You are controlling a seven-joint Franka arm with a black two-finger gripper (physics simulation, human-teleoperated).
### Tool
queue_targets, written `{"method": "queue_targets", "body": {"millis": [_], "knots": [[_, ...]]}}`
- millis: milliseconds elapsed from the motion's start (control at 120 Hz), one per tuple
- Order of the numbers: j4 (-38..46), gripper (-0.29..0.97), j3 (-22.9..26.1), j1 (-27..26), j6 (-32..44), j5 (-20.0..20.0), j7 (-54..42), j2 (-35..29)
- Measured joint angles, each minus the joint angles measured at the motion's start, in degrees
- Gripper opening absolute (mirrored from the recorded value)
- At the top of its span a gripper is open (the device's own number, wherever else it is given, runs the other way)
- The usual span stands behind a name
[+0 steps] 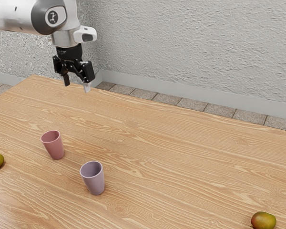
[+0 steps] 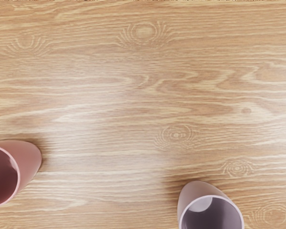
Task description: Place the left cup onto the right cup
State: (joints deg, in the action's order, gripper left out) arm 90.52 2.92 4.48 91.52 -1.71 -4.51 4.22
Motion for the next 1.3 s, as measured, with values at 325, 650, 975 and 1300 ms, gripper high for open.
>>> {"method": "queue_targets", "body": {"millis": [325,650,975,1300], "knots": [[1.44,0.68,-1.39,0.53,4.5,-0.16,-0.22,2.3],[6.64,0.68,-6.84,0.7,9.79,0.34,0.18,4.83],[11.28,0.63,-12.08,0.52,14.28,3.57,1.14,7.46],[12.93,0.52,-15.11,1.93,19.12,6.62,0.76,12.79]]}}
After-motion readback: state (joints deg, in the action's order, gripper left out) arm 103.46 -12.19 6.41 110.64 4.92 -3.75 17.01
